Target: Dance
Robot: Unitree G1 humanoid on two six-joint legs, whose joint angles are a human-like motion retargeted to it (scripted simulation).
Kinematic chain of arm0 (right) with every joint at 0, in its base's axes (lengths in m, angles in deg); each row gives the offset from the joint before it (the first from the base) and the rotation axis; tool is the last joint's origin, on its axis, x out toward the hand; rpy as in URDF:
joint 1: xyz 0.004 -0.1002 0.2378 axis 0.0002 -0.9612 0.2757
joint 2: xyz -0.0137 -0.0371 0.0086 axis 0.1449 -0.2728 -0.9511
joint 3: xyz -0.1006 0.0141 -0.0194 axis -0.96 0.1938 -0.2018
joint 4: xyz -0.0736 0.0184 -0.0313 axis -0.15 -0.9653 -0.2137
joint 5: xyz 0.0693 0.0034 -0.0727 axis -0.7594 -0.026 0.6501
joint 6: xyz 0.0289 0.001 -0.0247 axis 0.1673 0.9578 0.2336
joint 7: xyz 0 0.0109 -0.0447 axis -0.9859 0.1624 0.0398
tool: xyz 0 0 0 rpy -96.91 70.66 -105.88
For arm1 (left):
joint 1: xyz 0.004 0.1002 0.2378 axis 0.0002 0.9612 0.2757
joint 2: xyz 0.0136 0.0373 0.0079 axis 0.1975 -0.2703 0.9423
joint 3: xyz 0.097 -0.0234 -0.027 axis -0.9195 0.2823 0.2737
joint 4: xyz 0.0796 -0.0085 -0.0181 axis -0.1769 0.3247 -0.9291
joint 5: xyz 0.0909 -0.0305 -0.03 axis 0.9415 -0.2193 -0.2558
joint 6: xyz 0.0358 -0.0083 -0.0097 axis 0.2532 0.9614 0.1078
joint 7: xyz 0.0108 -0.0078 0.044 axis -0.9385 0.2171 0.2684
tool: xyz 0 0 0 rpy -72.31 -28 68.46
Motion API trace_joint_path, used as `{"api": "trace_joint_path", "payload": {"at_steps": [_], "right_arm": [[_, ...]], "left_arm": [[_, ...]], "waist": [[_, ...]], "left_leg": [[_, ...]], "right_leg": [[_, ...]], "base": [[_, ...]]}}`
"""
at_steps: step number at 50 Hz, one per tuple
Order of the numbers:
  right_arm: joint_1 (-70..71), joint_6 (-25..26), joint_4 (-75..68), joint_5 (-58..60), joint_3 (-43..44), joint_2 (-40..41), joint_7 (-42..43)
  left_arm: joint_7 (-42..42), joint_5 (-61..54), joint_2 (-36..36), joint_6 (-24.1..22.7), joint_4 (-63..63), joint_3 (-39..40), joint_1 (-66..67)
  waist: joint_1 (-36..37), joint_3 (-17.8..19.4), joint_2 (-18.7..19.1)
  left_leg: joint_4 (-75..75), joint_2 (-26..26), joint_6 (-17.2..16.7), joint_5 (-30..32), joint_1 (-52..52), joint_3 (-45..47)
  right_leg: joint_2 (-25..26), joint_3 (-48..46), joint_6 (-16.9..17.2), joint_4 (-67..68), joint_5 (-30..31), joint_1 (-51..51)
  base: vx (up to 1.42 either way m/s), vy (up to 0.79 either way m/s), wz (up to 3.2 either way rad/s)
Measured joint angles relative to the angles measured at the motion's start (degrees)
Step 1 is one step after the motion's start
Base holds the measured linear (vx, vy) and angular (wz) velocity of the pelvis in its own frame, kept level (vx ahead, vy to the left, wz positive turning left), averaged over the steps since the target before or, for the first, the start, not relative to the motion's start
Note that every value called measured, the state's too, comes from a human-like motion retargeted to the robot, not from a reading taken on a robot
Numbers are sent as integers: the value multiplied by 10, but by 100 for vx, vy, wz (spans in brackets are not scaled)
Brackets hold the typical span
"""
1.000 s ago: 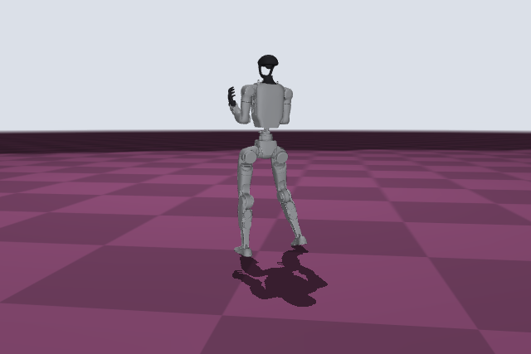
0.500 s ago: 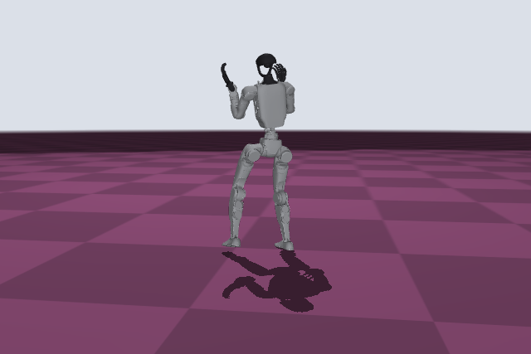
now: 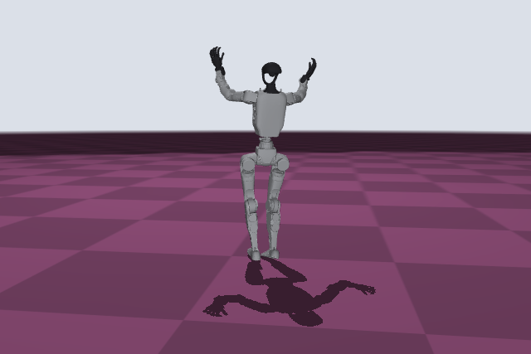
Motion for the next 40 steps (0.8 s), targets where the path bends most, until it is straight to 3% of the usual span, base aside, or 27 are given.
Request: {"api": "trace_joint_path", "payload": {"at_steps": [2,3,5,7,9,10,12,13,16,18,20,22,23,25,26,27,29,30,32,35,38,40], "right_arm": [[-29,7,86,-62,21,6,-89],[-52,24,132,-96,35,8,-141],[-110,76,226,-150,68,16,-230],[-187,149,321,-188,100,28,-281],[-271,209,413,-212,131,46,-320],[-331,248,475,-226,156,59,-351],[-444,296,569,-249,193,100,-426],[-506,315,618,-263,213,127,-475],[-697,352,727,-274,241,290,-652],[-810,363,736,-259,221,441,-777],[-901,387,681,-232,185,610,-845],[-952,476,588,-249,158,754,-842],[-958,510,541,-297,155,805,-840],[-944,546,445,-497,164,850,-795],[-926,536,410,-616,175,841,-722],[-907,506,385,-717,182,828,-647],[-876,369,394,-778,178,796,-506],[-868,299,419,-741,171,782,-455],[-860,253,521,-579,150,734,-386],[-801,244,612,-407,117,711,-398],[-704,283,686,-378,54,638,-470],[-645,328,717,-375,-3,588,-512]], "left_arm": [[-73,-78,-8,8,-95,-2,23],[-125,-125,-9,29,-151,-7,45],[-229,-204,-6,91,-263,-17,95],[-292,-257,-11,162,-372,-33,161],[-330,-291,-33,210,-469,-53,229],[-352,-311,-50,232,-535,-67,279],[-387,-335,-90,247,-627,-99,371],[-412,-343,-115,250,-670,-115,422],[-504,-345,-221,218,-751,-164,594],[-584,-353,-307,176,-761,-191,730],[-646,-356,-427,169,-692,-208,841],[-648,-337,-540,227,-545,-180,885],[-639,-356,-559,261,-481,-158,897],[-617,-478,-534,346,-400,-117,901],[-574,-561,-511,356,-386,-102,896],[-519,-631,-493,345,-373,-85,886],[-362,-671,-480,212,-359,-41,840],[-280,-638,-480,126,-356,-13,807],[-141,-486,-468,46,-366,22,735],[-53,-366,-463,48,-391,15,653],[-114,-390,-478,47,-415,-70,584],[-197,-450,-502,85,-415,-131,551]], "waist": [[6,26,2],[6,31,8],[-3,28,22],[-22,19,28],[-46,29,18],[-64,40,10],[-88,44,-8],[-106,41,-20],[-130,36,-45],[-109,49,-61],[-106,56,-63],[-107,33,-69],[-108,27,-70],[-116,26,-76],[-121,25,-79],[-122,22,-80],[-105,17,-77],[-95,19,-74],[-76,26,-76],[-65,32,-88],[-44,43,-116],[-30,47,-128]], "left_leg": [[25,33,-39,-19,-1,-1],[33,44,-42,-22,-5,0],[34,61,-25,-18,-15,-2],[9,45,3,0,-18,-13],[-8,43,2,9,-5,-29],[-20,41,-1,15,6,-41],[-42,11,15,29,14,-51],[-58,-14,28,41,11,-58],[-52,-22,20,38,-3,-73],[-10,-11,13,18,-12,-60],[50,-16,9,4,-35,-96],[105,-20,9,-4,-75,-103],[125,-24,5,-3,-88,-107],[169,-27,-1,-1,-111,-109],[184,-24,-8,5,-121,-108],[197,-20,-18,13,-131,-107],[218,-6,-51,34,-149,-100],[229,1,-72,44,-155,-98],[239,11,-122,44,-166,-94],[252,21,-107,28,-178,-88],[241,36,-11,42,-178,-89],[198,42,22,35,-162,-101]], "right_leg": [[37,-36,0,47,10,-18],[37,-43,0,59,15,-26],[-12,-58,0,67,-15,-45],[-75,-72,0,41,-21,-52],[-71,-48,0,-7,2,-34],[-60,-22,0,-40,13,-18],[-91,1,-3,-100,59,4],[-119,4,-12,-121,49,6],[-125,-79,-75,-167,4,41],[-119,-71,-80,-176,0,61],[-125,-90,-76,-166,-10,62],[-133,-118,-84,-157,-31,53],[-133,-118,-85,-149,-39,49],[-130,-111,-80,-127,-54,41],[-128,-110,-75,-119,-59,35],[-127,-112,-71,-111,-64,30],[-124,-122,-67,-102,-71,24],[-122,-124,-67,-100,-72,23],[-125,-133,-70,-109,-69,26],[-145,-149,-66,-120,-62,27],[-178,-169,-70,-140,-48,41],[-193,-175,-69,-150,-40,51]], "base": [[-9,-114,-45],[-15,-40,-23],[-25,36,11],[-20,39,77],[-5,-33,129],[-2,-43,156],[-14,-1,151],[-24,16,153],[-8,-21,91],[9,-32,-19],[3,-18,91],[-5,1,139],[-6,-1,122],[-6,-7,112],[-1,-7,101],[4,-2,78],[11,1,41],[12,2,26],[0,4,43],[-9,6,73],[1,11,65],[28,12,32]]}}
